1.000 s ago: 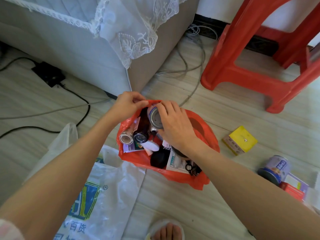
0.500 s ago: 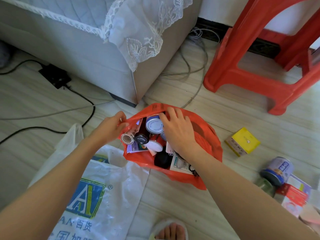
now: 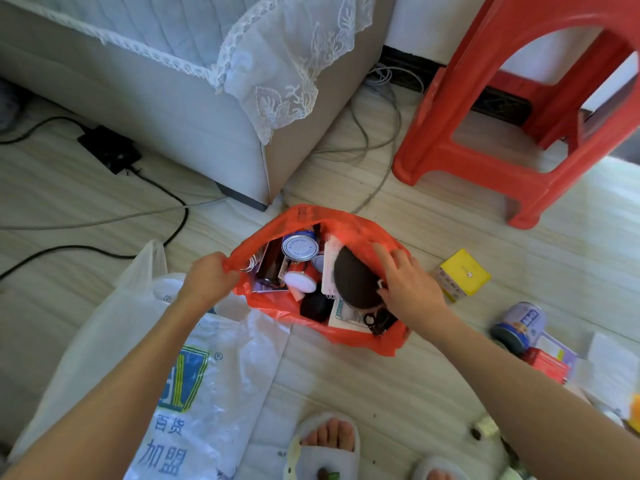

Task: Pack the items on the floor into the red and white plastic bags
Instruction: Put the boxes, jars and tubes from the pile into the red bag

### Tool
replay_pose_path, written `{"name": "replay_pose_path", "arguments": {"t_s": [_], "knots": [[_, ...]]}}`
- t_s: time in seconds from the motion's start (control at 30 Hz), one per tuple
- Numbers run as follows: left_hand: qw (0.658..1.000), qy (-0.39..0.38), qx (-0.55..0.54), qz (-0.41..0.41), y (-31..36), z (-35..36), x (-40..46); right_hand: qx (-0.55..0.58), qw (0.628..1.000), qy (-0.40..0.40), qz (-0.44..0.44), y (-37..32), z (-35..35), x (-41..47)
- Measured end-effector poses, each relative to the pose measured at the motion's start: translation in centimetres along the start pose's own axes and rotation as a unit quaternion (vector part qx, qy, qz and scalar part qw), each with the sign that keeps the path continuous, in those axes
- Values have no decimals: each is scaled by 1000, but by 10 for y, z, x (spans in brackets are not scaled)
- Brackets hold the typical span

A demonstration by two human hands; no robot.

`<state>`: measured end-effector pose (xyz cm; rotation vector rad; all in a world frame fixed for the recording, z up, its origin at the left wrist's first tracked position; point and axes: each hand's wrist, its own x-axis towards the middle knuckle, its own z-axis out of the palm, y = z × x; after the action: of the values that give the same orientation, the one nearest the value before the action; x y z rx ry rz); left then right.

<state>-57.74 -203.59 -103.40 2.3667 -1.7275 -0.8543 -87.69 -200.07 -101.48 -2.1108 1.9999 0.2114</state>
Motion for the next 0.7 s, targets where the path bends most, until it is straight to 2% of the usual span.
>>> {"name": "replay_pose_path", "arguments": {"t_s": [0.07, 0.17, 0.27, 0.33, 0.43, 0.53, 0.6, 0.7], "knots": [[999, 31, -8, -4, 4, 2, -8, 34, 995, -23, 88, 7, 8, -10], [996, 88, -21, -18, 9, 3, -21, 118, 965, -89, 218, 11, 14, -23], [987, 135, -65, -64, 8, -2, -28, 176, 946, -118, 246, 15, 14, -29], [977, 143, -137, -83, -1, -5, -27, 229, 926, -137, 266, 23, 8, -31], [961, 88, -238, -112, -18, -14, -30, 352, 867, -152, 319, 35, -4, -29], [963, -19, -247, -108, -23, -24, -45, 456, 803, -192, 331, 37, -24, -33], [953, -59, -286, -85, -8, -34, -58, 517, 774, -172, 322, 39, -42, -33], [938, -60, -338, -42, 29, -55, -73, 618, 719, -114, 297, 43, -78, -33]]}}
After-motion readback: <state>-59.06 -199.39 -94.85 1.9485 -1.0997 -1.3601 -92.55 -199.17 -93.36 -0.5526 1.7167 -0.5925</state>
